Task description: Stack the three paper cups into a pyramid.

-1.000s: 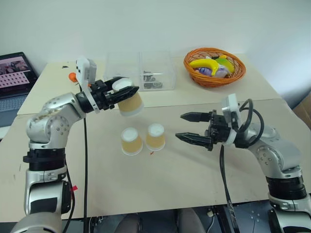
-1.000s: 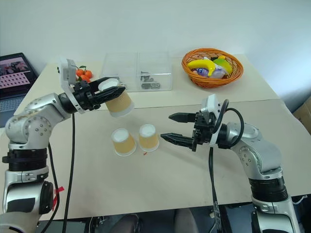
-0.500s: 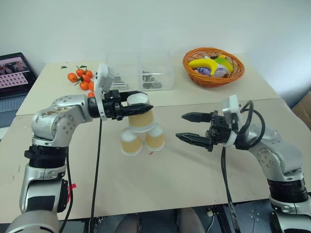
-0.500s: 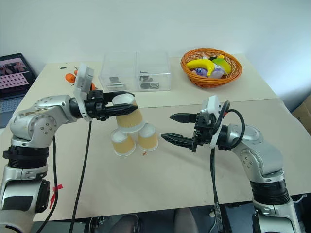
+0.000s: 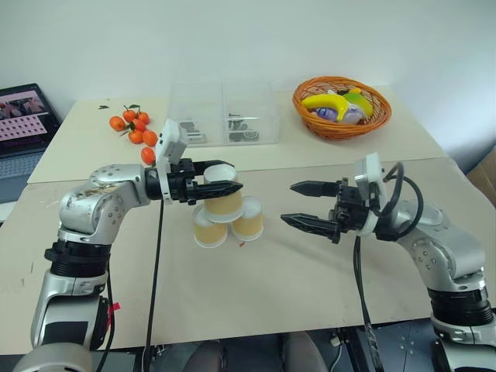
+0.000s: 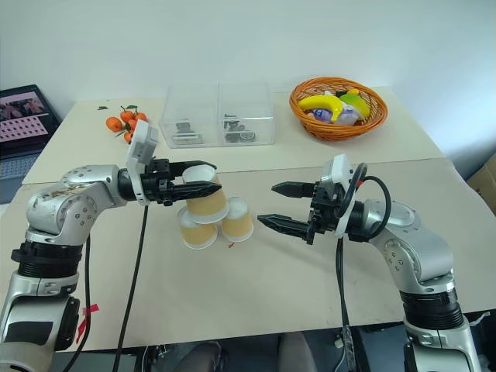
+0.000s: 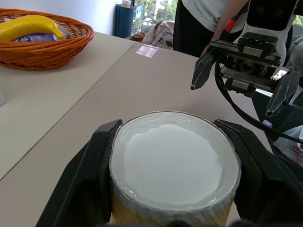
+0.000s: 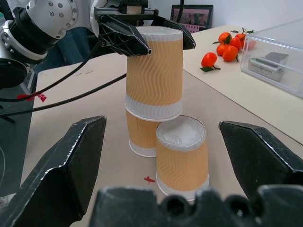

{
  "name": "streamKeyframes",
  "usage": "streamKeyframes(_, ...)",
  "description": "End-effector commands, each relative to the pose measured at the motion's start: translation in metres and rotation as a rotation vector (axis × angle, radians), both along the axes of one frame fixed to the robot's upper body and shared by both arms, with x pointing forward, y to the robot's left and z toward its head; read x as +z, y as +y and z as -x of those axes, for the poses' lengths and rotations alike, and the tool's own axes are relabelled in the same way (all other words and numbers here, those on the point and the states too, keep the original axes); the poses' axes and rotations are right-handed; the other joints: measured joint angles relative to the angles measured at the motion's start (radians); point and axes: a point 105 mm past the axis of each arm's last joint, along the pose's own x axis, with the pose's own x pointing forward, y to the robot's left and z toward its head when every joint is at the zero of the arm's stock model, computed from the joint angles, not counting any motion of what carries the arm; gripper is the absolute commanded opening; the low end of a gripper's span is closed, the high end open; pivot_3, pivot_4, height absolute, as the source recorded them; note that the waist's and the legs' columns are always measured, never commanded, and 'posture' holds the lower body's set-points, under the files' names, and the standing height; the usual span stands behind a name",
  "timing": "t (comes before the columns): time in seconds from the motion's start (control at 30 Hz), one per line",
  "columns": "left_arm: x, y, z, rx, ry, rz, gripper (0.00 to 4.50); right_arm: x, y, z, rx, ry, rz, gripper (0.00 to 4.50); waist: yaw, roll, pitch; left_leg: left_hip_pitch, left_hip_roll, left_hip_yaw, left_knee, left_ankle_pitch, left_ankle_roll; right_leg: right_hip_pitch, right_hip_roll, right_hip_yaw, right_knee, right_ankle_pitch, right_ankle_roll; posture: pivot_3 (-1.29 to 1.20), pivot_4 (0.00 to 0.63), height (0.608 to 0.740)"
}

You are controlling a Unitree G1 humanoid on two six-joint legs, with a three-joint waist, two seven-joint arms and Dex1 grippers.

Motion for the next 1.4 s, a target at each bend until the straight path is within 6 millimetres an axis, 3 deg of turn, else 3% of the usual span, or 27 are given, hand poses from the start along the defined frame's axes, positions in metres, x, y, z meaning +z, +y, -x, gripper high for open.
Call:
streamKeyframes(0.03,0.014,0.001,0.001,0.011,-0.081,0.015,2.64,0.014,-0.001,0.004,0.016,-0.052,-0.021,4.5,0.0,0.0,0.0,0.0,0.0,0.0,0.0,0.0,0.0,0.0,0.0,0.0,0.0,0.0,0.0,0.0,0.15,0.738)
streamKeyframes(0.33,0.017,0.0,-0.003,0.036,-0.092,0.038,2.64,0.014,-0.001,0.004,0.017,-0.051,-0.02,4.5,0.0,0.0,0.0,0.0,0.0,0.0,0.0,0.0,0.0,0.0,0.0,0.0,0.0,0.0,0.0,0.0,0.15,0.738)
streamKeyframes(0.4,0.017,0.0,-0.005,0.047,-0.086,0.048,3.69,0.014,-0.001,0.004,0.017,-0.051,-0.02,4.5,0.0,0.0,0.0,0.0,0.0,0.0,0.0,0.0,0.0,0.0,0.0,0.0,0.0,0.0,0.0,0.0,0.15,0.738)
streamKeyframes(0.5,0.02,0.0,-0.007,0.068,-0.116,0.047,4.47,0.014,-0.001,0.004,0.017,-0.047,-0.02,4.5,0.0,0.0,0.0,0.0,0.0,0.0,0.0,0.0,0.0,0.0,0.0,0.0,0.0,0.0,0.0,0.0,0.15,0.738)
streamKeyframes(0.73,0.031,0.0,0.0,0.056,-0.162,0.084,4.47,0.014,-0.001,0.004,0.021,-0.041,-0.017,4.5,0.0,0.0,0.0,0.0,0.0,0.0,0.0,0.0,0.0,0.0,0.0,0.0,0.0,0.0,0.0,0.0,0.15,0.738)
streamKeyframes(0.93,0.077,0.012,0.015,0.087,-0.188,0.3,4.47,0.013,-0.001,0.003,0.027,-0.033,-0.014,4.5,0.0,0.0,0.0,0.0,0.0,0.0,0.001,0.0,0.0,0.0,0.0,0.0,0.0,0.0,0.0,0.0,0.15,0.738)
streamKeyframes(1.03,0.083,0.028,0.015,0.209,-0.186,0.329,4.47,0.012,-0.003,0.002,0.021,-0.029,-0.008,4.5,-0.002,0.0,0.0,0.0,0.0,0.0,0.001,0.0,0.0,0.0,0.0,0.0,0.0,0.0,0.0,0.0,0.15,0.738)
streamKeyframes(1.1,0.074,0.048,0.01,0.358,-0.17,0.318,4.47,0.01,-0.008,-0.001,-0.004,-0.026,-0.003,4.5,-0.002,0.0,0.0,0.0,0.0,0.0,0.001,0.0,0.0,0.0,0.0,0.001,0.0,0.0,0.0,0.0,0.15,0.738)
streamKeyframes(1.2,0.039,0.082,0.006,0.611,-0.093,0.254,4.47,0.004,-0.028,-0.014,-0.119,-0.029,0.017,4.5,-0.005,0.0,0.0,0.002,0.0,0.001,0.0,0.0,0.0,0.0,0.0,0.003,0.0,0.0,0.0,0.0,0.15,0.738)
streamKeyframes(1.4,-0.005,0.135,0.02,0.966,-0.053,0.327,4.47,-0.01,-0.079,-0.044,-0.449,-0.005,-0.075,4.5,0.015,-0.001,0.0,0.001,0.0,0.002,0.0,0.0,0.0,-0.001,0.0,0.004,0.0,0.0,0.0,0.0,0.15,0.738)
